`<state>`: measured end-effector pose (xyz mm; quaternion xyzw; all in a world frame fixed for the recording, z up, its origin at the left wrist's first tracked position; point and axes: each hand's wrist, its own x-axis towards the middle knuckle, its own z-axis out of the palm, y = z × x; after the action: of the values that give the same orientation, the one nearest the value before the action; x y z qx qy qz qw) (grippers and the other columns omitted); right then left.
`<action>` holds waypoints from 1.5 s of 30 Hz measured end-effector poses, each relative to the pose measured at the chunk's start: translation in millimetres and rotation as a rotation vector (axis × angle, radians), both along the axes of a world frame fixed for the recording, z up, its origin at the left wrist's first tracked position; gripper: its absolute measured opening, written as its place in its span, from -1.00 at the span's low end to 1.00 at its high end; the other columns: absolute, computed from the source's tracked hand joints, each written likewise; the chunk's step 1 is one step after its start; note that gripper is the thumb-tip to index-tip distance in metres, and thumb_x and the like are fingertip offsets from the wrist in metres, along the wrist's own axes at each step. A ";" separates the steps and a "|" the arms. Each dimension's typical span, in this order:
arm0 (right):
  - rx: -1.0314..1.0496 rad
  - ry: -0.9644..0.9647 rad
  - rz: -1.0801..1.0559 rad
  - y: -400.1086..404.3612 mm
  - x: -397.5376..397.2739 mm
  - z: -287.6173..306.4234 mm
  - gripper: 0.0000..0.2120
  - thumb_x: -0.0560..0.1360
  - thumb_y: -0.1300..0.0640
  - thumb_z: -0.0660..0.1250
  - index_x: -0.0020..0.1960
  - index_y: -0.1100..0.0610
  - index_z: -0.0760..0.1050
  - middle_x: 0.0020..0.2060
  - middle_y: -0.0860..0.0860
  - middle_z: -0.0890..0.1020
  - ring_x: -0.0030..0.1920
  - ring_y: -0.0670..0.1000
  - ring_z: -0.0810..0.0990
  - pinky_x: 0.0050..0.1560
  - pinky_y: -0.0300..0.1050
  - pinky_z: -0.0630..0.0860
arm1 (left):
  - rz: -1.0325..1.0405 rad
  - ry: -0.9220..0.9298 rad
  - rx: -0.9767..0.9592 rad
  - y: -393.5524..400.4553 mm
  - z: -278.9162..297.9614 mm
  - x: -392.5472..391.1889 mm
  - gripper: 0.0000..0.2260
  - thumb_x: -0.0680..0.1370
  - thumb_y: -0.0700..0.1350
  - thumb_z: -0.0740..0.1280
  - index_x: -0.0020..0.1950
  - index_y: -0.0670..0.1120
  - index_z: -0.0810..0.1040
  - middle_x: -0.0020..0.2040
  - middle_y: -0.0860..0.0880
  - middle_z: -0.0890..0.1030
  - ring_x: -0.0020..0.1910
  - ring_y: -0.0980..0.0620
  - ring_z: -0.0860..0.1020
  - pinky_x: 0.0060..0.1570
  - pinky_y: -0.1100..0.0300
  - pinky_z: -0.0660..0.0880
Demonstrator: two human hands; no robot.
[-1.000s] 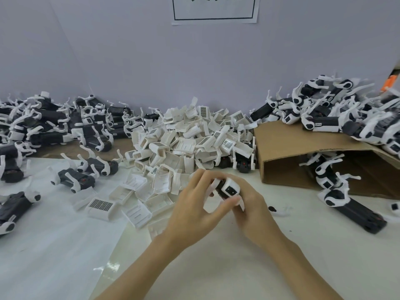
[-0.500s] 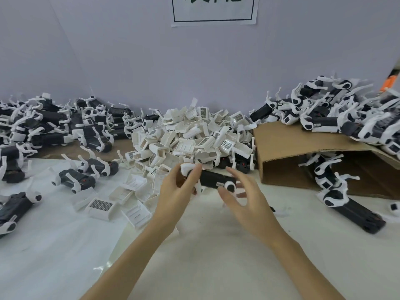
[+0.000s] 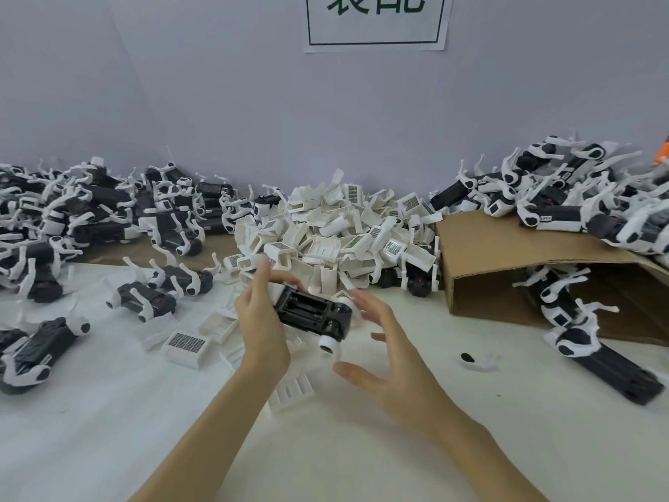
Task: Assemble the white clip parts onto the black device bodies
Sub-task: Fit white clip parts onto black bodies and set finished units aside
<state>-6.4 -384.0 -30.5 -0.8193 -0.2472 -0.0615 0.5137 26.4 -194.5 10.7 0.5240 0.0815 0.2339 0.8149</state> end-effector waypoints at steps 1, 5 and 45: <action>-0.030 0.003 -0.008 -0.1 1.9 -2.2 -0.32 0.56 -0.18 0.44 0.56 -0.33 0.17 0.50 -0.38 0.30 0.54 -0.23 0.26 0.49 -0.10 0.29 | 0.020 -0.002 -0.010 5.0 1.2 2.4 -0.57 0.64 0.14 0.30 -0.32 -0.07 0.65 -0.24 -0.17 0.62 -0.27 -0.08 0.61 -0.15 0.05 0.57; -0.376 0.028 -0.102 -3.7 15.4 -12.5 -0.58 0.67 -0.23 0.20 0.52 -0.32 0.32 0.63 -0.11 0.13 0.64 -0.12 -0.01 0.64 0.00 0.08 | 0.103 0.007 -0.001 17.0 3.0 9.7 -0.51 0.71 0.07 0.22 -0.35 -0.03 0.67 -0.17 -0.18 0.62 -0.13 -0.13 0.58 -0.08 0.05 0.53; 0.200 0.301 -0.411 -34.8 10.4 21.1 -0.56 0.69 -0.09 0.27 -0.15 0.25 0.56 -0.55 0.09 0.58 -0.58 0.07 0.39 -0.47 -0.14 0.38 | -0.213 -0.079 0.580 -48.5 -15.8 -27.0 -0.52 0.69 0.26 0.07 -0.04 -0.04 0.61 -0.08 -0.03 0.62 -0.11 0.01 0.54 -0.06 0.11 0.45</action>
<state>4.1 -418.8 -9.4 -0.7973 0.0106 -0.0662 0.5998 -0.5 -243.0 -5.1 0.7308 -0.0754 0.1809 0.6539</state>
